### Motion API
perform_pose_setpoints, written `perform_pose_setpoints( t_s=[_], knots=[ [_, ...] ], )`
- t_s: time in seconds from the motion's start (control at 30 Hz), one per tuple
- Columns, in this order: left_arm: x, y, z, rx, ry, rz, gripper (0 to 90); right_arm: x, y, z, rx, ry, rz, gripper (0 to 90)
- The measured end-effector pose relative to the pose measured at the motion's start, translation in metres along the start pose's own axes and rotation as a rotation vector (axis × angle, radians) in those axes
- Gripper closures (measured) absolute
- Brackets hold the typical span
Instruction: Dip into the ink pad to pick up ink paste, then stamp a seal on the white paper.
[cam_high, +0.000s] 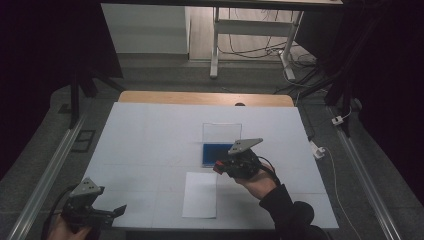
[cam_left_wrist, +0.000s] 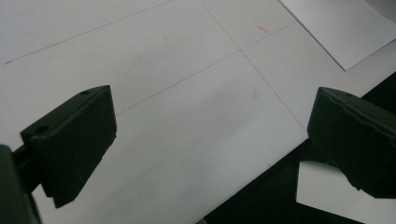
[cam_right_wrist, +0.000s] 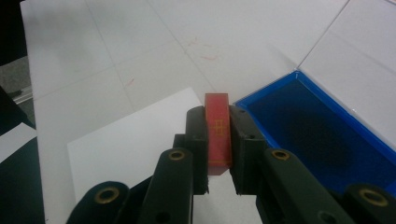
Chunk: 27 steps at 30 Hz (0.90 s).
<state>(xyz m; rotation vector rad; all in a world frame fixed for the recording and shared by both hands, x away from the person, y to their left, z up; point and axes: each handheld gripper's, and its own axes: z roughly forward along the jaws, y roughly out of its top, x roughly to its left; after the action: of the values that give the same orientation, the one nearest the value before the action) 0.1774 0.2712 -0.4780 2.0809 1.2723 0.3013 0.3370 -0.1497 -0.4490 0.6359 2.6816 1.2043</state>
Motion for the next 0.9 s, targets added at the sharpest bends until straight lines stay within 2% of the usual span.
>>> perform_pose_setpoints(
  t_s=[0.33,0.47,0.73,0.8,0.9],
  knots=[
    [0.001,0.000,0.000,-0.002,-0.002,-0.006,1.6,0.008,0.000,0.005,-0.001,0.015,0.000,79.1],
    [0.001,0.000,0.000,-0.002,-0.004,-0.006,1.6,0.014,0.001,0.010,0.002,0.037,0.000,79.1],
    [0.001,0.000,0.000,-0.001,-0.005,-0.006,1.7,0.029,0.000,0.028,0.058,0.102,-0.067,79.2],
    [0.001,0.000,0.000,-0.001,-0.004,-0.006,1.7,0.031,0.000,0.030,0.062,0.109,-0.073,79.2],
    [0.001,0.000,0.000,-0.001,-0.006,-0.007,1.7,0.036,-0.001,0.037,0.082,0.107,-0.108,79.2]
  ],
)
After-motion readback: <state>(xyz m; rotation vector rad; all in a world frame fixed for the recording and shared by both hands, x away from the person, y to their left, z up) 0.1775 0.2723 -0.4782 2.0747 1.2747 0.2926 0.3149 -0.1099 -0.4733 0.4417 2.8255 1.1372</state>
